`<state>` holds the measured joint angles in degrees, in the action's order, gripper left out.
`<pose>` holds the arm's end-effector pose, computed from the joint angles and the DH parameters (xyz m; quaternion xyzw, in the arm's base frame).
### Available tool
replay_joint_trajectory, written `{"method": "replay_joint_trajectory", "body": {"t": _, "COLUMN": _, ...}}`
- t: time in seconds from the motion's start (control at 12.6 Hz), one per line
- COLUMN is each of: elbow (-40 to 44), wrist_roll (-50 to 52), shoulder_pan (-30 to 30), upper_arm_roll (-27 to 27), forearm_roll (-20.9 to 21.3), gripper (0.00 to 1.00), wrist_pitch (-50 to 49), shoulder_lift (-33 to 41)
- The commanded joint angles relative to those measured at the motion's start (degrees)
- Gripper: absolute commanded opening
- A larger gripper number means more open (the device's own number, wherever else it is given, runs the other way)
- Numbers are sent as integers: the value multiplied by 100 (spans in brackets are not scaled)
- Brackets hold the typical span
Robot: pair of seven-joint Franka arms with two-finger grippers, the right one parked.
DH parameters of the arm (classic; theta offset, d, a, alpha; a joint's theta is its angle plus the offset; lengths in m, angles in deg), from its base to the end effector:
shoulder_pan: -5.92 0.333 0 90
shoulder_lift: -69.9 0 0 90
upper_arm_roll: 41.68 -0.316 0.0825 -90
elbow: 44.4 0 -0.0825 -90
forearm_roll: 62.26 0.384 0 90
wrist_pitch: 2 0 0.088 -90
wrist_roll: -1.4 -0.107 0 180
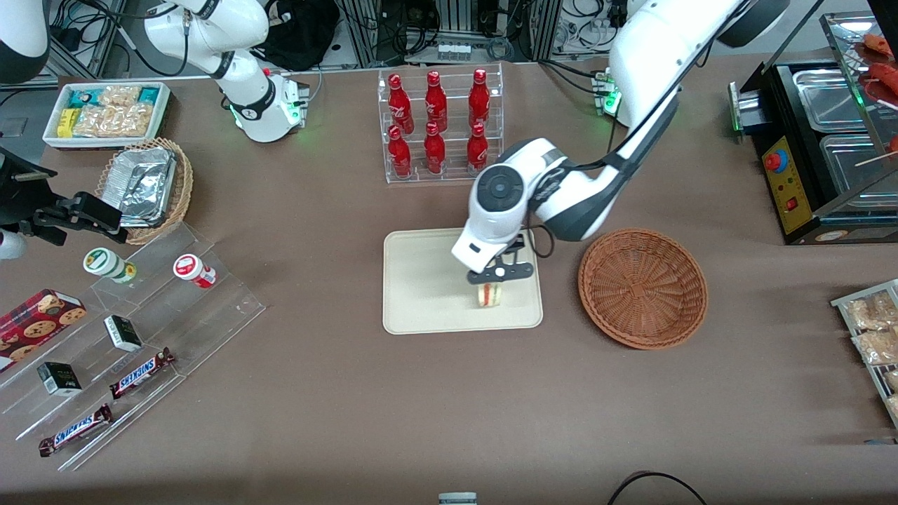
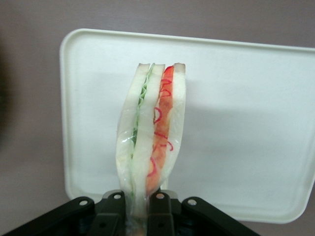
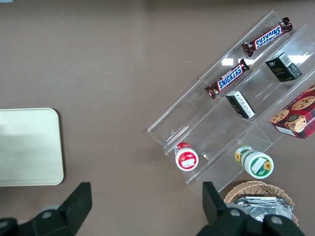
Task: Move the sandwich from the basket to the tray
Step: 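Lower the sandwich onto the tray and open the left gripper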
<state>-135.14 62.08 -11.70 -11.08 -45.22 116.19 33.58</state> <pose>0.5044 -0.4640 0.3001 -0.9966 -0.0722 0.0380 0.0084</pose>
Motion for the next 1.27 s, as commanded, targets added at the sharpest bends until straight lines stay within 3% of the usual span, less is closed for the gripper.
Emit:
{"method": "replay_joint_trajectory", "body": {"t": 0.0, "elbow": 758, "wrist_roll": 820, "shoulder_pan": -346, "upper_arm_roll": -19, "forearm_roll": 518, "gripper": 3, "wrist_pitch": -86, "shoulder_lift": -620}}
{"method": "replay_joint_trajectory", "body": {"t": 0.63, "elbow": 1146, "wrist_roll": 1210, "shoulder_pan": -593, "upper_arm_roll": -28, "forearm_roll": 643, "gripper": 7, "wrist_pitch": -77, "shoulder_lift": -1175}}
{"method": "replay_joint_trajectory", "body": {"t": 0.71, "elbow": 1146, "wrist_roll": 1210, "shoulder_pan": -576, "upper_arm_roll": -28, "forearm_roll": 625, "gripper": 17, "wrist_pitch": -68, "shoulder_lift": -1176}}
{"method": "replay_joint_trajectory", "body": {"t": 0.87, "elbow": 1146, "wrist_roll": 1227, "shoulder_pan": -558, "upper_arm_roll": -19, "forearm_roll": 555, "gripper": 86, "wrist_pitch": 54, "shoulder_lift": -1184}}
{"method": "replay_joint_trajectory", "body": {"t": 0.95, "elbow": 1146, "wrist_roll": 1218, "shoulder_pan": -558, "upper_arm_roll": -19, "forearm_roll": 520, "gripper": 100, "wrist_pitch": 55, "shoulder_lift": -1176}}
{"method": "replay_joint_trajectory", "body": {"t": 1.19, "elbow": 1146, "wrist_roll": 1227, "shoulder_pan": -576, "upper_arm_roll": -19, "forearm_roll": 502, "gripper": 100, "wrist_pitch": -6, "shoulder_lift": -914}}
